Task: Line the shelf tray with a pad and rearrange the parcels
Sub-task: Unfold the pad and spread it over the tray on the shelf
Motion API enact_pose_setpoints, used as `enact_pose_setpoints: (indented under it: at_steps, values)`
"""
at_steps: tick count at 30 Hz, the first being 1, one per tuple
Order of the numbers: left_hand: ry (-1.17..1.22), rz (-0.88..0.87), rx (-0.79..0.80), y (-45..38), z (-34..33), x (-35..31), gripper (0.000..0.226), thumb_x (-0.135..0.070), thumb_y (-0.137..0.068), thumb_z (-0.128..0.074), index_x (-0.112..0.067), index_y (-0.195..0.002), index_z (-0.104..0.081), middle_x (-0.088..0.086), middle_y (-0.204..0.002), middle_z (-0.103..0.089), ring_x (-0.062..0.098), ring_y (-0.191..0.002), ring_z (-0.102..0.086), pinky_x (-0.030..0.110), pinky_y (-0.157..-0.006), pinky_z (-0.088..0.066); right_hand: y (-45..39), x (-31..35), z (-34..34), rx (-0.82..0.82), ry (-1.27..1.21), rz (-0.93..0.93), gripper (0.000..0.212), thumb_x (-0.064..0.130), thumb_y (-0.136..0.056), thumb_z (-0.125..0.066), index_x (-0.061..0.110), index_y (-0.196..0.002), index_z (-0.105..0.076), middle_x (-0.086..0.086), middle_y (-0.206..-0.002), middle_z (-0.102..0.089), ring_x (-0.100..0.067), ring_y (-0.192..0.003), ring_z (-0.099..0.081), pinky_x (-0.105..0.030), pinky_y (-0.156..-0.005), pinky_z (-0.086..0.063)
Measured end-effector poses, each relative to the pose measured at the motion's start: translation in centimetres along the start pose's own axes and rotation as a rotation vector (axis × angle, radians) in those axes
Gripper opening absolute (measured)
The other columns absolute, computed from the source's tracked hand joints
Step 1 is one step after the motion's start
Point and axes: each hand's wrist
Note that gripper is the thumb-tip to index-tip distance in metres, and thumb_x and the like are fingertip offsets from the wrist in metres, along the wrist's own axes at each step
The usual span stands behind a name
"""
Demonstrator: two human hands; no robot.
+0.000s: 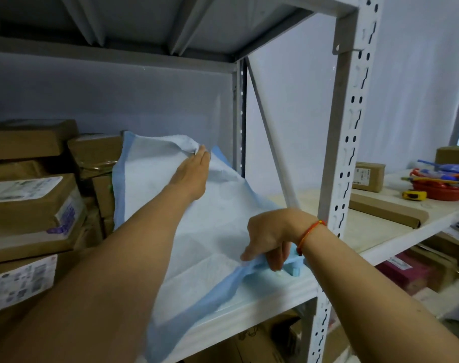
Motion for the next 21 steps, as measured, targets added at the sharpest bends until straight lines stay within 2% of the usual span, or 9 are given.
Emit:
enact_pose_setpoints:
  at_steps: [3,7,9,11,14,16,18,21]
  values:
    - [0.071,0.021,0.008,-1.1,-1.4,0.7,0.071,0.005,-0.095,-0.042,-0.009,-0.153,-0.005,0.0,-0.162,0.011,0.026,-0.148,-0.013,0.034,-0.118,-0.02,-1.1,0.8,0.0,0.051,0.004,0.01,0.049,0.047,-0.092,-0.058,0.002,-0.073,-0.061,-0.014,-0.064,-0.066,-0.023,-0.057,-0.062,-0.039,-0.082,-0.056]
    - [0.135,0.05,0.079,-2.9,-3.4,1.8,0.07,0.001,-0.096,-0.043,-0.005,-0.152,-0.002,0.004,-0.162,0.011,0.025,-0.149,-0.012,0.035,-0.118,-0.021,-2.7,1.5,1.2,0.08,-0.058,0.005,0.038,0.049,-0.091,-0.06,0.012,-0.084,-0.064,-0.008,-0.053,-0.062,-0.019,-0.049,-0.055,-0.029,-0.064,-0.052]
    - [0.171,0.055,0.129,-3.8,-4.5,2.4,0.067,-0.003,-0.096,-0.045,-0.004,-0.151,-0.007,0.008,-0.162,0.005,0.027,-0.148,-0.015,0.036,-0.117,-0.023,-3.8,1.3,2.4,0.033,-0.089,-0.017,0.037,0.047,-0.092,-0.059,0.011,-0.09,-0.066,-0.007,-0.055,-0.06,-0.019,-0.049,-0.05,-0.029,-0.062,-0.05]
    - [0.175,0.071,0.177,-4.3,-5.4,3.0,0.065,-0.006,-0.096,-0.047,-0.003,-0.15,-0.011,0.011,-0.161,-0.002,0.03,-0.146,-0.019,0.038,-0.115,-0.025,-5.1,0.9,3.8,-0.042,-0.102,-0.051,0.034,0.042,-0.095,-0.056,0.01,-0.095,-0.065,-0.008,-0.062,-0.059,-0.019,-0.052,-0.05,-0.032,-0.067,-0.052]
    - [0.133,0.105,0.195,-4.7,-6.7,4.4,0.05,-0.004,-0.095,-0.047,-0.002,-0.141,-0.026,0.016,-0.15,-0.024,0.035,-0.132,-0.038,0.041,-0.107,-0.035,-8.4,0.3,5.6,-0.234,-0.205,-0.091,0.024,0.027,-0.098,-0.051,0.004,-0.099,-0.057,-0.013,-0.072,-0.067,-0.025,-0.065,-0.063,-0.041,-0.083,-0.058]
    - [0.098,0.16,0.176,-4.5,-7.3,5.3,0.04,-0.001,-0.093,-0.045,-0.001,-0.132,-0.034,0.019,-0.14,-0.034,0.038,-0.122,-0.046,0.043,-0.1,-0.039,-10.8,-0.3,6.5,-0.397,-0.229,-0.129,0.016,0.014,-0.098,-0.046,0.002,-0.1,-0.056,-0.016,-0.09,-0.07,-0.027,-0.078,-0.068,-0.038,-0.084,-0.057]
    - [0.083,0.234,0.124,-4.6,-7.8,6.1,0.036,0.003,-0.091,-0.044,0.002,-0.127,-0.038,0.023,-0.134,-0.041,0.041,-0.119,-0.049,0.044,-0.096,-0.041,-13.3,-1.1,7.0,-0.527,-0.235,-0.19,0.019,0.006,-0.097,-0.041,0.001,-0.105,-0.058,-0.019,-0.11,-0.065,-0.033,-0.099,-0.066,-0.034,-0.081,-0.052]
    - [0.164,0.296,0.03,-5.1,-8.2,7.2,0.027,0.003,-0.091,-0.043,0.002,-0.117,-0.046,0.023,-0.123,-0.052,0.04,-0.112,-0.053,0.04,-0.086,-0.042,-16.4,-2.8,7.4,-0.579,-0.336,-0.259,0.031,0.005,-0.096,-0.042,-0.004,-0.122,-0.057,-0.022,-0.125,-0.059,-0.036,-0.115,-0.058,-0.035,-0.085,-0.047]
Point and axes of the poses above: each hand's wrist, its own y-axis away from the middle knuckle, its own z-axis out of the back of the hand, x = y × z
